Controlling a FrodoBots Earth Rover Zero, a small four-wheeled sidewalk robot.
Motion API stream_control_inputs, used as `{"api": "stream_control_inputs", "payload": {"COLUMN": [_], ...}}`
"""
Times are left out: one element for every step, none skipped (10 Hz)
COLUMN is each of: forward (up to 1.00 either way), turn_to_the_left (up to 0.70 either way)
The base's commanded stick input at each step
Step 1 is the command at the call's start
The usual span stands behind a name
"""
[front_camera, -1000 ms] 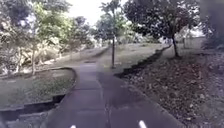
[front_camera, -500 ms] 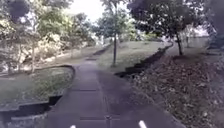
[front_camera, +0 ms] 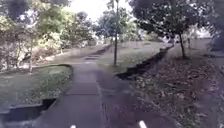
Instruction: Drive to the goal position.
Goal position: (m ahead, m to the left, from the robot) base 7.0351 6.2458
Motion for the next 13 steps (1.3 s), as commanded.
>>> {"api": "stream_control_inputs", "payload": {"forward": [0.5,0.5,0.5,0.5,0.5,0.5,0.5,0.5,0.5,0.5,0.5,0.5,0.5], "turn_to_the_left": [0.0,0.0,0.0,0.0,0.0,0.0,0.0,0.0,0.0,0.0,0.11,0.29,0.44]}}
